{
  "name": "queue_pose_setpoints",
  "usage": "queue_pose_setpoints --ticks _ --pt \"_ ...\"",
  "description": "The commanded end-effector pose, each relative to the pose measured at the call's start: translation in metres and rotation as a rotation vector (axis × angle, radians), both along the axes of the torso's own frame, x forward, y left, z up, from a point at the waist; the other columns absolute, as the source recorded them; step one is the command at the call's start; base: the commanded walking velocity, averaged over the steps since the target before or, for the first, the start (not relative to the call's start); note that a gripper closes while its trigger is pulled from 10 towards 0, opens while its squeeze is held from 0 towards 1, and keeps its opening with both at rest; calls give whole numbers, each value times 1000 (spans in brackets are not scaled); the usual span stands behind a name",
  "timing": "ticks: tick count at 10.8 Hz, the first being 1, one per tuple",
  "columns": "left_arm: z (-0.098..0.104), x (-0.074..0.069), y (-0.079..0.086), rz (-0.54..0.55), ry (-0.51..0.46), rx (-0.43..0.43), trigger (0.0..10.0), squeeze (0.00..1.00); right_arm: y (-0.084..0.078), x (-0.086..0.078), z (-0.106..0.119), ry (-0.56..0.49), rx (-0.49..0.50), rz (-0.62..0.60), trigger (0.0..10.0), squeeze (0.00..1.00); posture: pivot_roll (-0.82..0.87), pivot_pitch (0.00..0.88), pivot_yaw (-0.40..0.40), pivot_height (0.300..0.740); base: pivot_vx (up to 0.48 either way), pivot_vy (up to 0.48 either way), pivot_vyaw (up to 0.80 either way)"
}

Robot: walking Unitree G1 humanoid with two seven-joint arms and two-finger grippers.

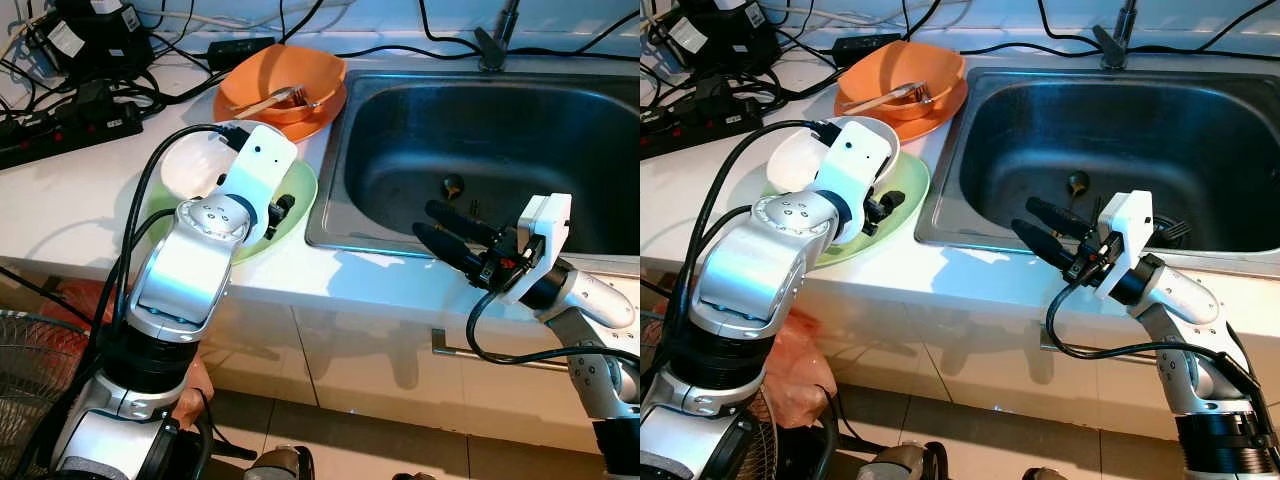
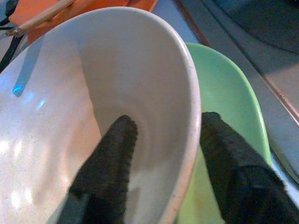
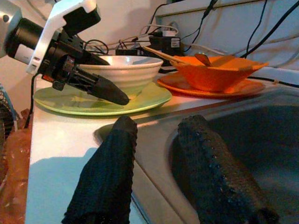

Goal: Kitchen organization

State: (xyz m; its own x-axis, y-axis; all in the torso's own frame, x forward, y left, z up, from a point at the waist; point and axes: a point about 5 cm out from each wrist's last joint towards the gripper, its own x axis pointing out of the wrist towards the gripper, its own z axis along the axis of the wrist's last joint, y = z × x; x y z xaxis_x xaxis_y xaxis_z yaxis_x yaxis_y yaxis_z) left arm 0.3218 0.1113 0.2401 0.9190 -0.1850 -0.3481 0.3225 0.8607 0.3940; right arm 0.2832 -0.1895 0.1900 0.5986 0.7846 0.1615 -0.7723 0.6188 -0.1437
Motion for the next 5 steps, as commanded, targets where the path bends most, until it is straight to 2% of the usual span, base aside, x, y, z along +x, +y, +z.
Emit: queue_pose_setpoints --ticks 1,5 --pt "1 -1 2 7 -3 4 0 0 5 -3 4 -16 -7 37 10000 0 77 136 115 740 0 0 0" --pt "8 0 -1 -13 -31 -1 0 0 5 -1 2 -13 -9 37 10000 0 86 135 112 740 0 0 0"
